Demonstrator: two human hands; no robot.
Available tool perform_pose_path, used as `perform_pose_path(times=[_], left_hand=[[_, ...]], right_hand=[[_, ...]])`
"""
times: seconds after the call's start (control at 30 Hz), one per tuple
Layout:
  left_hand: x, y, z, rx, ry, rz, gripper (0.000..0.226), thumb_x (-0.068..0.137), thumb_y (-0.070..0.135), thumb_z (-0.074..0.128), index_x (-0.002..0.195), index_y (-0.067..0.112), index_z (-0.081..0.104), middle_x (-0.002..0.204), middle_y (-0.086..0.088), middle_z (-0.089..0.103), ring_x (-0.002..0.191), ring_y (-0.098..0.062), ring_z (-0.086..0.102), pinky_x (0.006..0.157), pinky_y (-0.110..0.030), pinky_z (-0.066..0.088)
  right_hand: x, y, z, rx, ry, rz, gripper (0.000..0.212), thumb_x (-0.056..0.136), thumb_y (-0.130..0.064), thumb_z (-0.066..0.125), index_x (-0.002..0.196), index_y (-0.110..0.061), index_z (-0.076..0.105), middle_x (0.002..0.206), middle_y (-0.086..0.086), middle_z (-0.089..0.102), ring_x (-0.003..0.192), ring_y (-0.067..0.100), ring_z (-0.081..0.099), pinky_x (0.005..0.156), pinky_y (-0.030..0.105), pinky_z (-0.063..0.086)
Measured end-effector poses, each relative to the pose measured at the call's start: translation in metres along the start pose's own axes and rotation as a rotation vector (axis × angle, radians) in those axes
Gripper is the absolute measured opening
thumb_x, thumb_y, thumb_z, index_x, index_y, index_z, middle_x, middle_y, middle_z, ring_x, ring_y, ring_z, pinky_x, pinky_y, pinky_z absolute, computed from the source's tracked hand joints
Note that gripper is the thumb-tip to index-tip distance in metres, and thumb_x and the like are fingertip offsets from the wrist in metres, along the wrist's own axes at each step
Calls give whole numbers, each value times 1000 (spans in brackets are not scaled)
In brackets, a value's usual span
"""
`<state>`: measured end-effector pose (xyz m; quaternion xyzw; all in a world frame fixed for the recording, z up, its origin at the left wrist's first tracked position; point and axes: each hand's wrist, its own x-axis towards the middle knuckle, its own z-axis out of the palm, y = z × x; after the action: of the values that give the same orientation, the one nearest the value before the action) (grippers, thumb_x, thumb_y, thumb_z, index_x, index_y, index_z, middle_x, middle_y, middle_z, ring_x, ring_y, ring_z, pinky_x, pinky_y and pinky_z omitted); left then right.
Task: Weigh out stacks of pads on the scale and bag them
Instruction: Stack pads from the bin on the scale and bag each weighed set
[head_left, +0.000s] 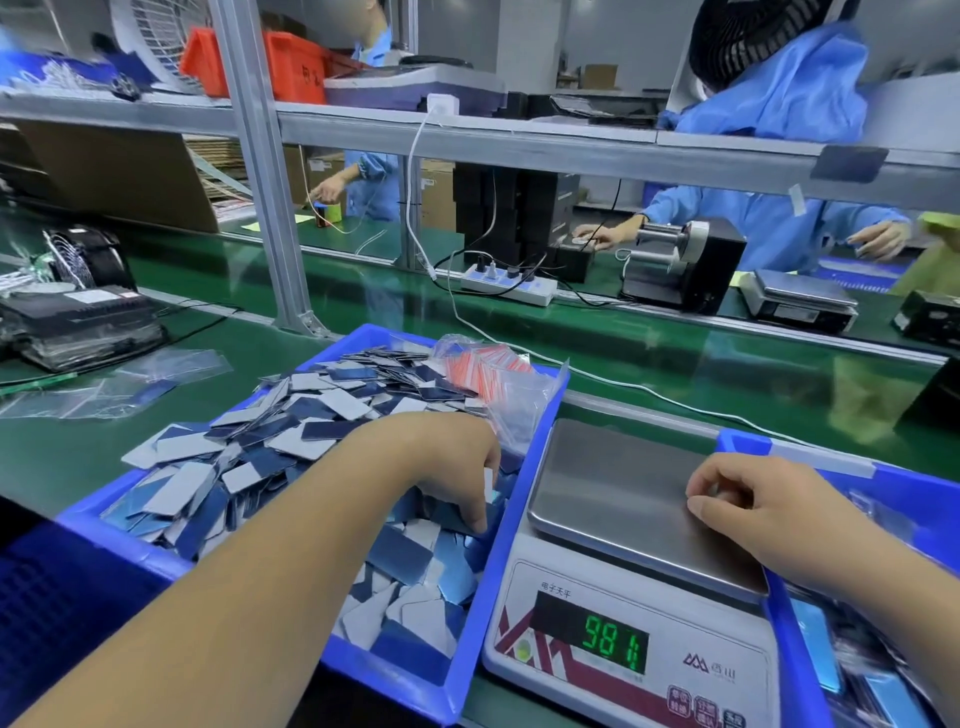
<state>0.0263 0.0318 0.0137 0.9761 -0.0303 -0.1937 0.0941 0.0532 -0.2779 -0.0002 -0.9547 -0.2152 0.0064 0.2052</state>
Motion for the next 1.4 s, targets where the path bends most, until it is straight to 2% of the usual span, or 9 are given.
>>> perform_pose_path(times=[0.23, 0.47, 0.67, 0.83, 0.93, 1.03, 1.2, 1.33, 1.4], left_hand=[[-3, -11, -9, -67, 113, 75, 24, 79, 44, 79, 96, 33, 65, 97, 15, 55, 93, -16, 57, 65, -27, 40], [-1, -20, -22, -436, 506, 5, 18, 82, 41, 77, 80, 38, 60, 78, 14, 56, 57, -3, 52, 50, -23, 35], [5, -15, 2, -165, 291, 9, 18, 81, 33, 77, 87, 26, 62, 87, 10, 56, 75, -14, 53, 55, -27, 35], [7, -19, 1, -173, 308, 29, 28, 86, 34, 73, 76, 32, 48, 80, 14, 48, 67, -5, 45, 54, -26, 30], [7, -24, -5, -272, 400, 9, 14, 88, 30, 71, 95, 30, 58, 88, 10, 55, 73, -14, 54, 55, -28, 35], [7, -26, -6, -423, 489, -7, 27, 90, 26, 68, 109, 39, 54, 92, 17, 54, 71, -9, 57, 54, -25, 39], [9, -17, 6, -215, 291, -1, 35, 92, 24, 62, 126, 33, 55, 109, 8, 53, 93, -17, 52, 70, -28, 39], [12, -11, 4, -156, 277, 26, 24, 92, 20, 61, 112, 32, 54, 92, 10, 51, 74, -4, 46, 56, -22, 31], [11, -12, 0, -166, 298, 28, 24, 90, 21, 64, 112, 29, 58, 97, 8, 54, 78, -8, 50, 60, -24, 34]], right_hand=[[1, 3, 1, -5, -2, -6, 22, 85, -33, 65, 85, -53, 57, 62, -17, 63, 62, -1, 57, 54, 21, 41], [3, 6, 2, -11, -4, -6, 20, 86, -35, 64, 86, -54, 57, 64, -17, 63, 62, -2, 56, 54, 21, 39], [3, 7, 4, -13, -1, -8, 20, 86, -34, 65, 87, -53, 57, 62, -17, 63, 61, -2, 57, 54, 21, 40], [4, 7, 4, -12, -2, -13, 21, 86, -34, 65, 86, -53, 57, 61, -16, 63, 59, -2, 56, 54, 20, 40], [3, 7, 4, -1, 2, -14, 20, 86, -34, 65, 86, -53, 57, 60, -15, 61, 57, -1, 54, 51, 17, 38], [3, 7, 3, 2, 0, -14, 21, 86, -34, 65, 86, -53, 57, 61, -16, 62, 59, -1, 54, 52, 15, 42], [3, 5, 2, 22, 3, -27, 24, 86, -32, 65, 83, -54, 57, 61, -15, 62, 58, -1, 54, 59, 9, 42], [2, 3, 1, 21, -4, -25, 22, 87, -34, 65, 86, -54, 57, 66, -16, 64, 59, -1, 55, 52, 14, 41], [2, 3, 1, 20, -3, -17, 22, 87, -34, 65, 85, -54, 57, 66, -17, 64, 60, -1, 55, 53, 17, 39]])
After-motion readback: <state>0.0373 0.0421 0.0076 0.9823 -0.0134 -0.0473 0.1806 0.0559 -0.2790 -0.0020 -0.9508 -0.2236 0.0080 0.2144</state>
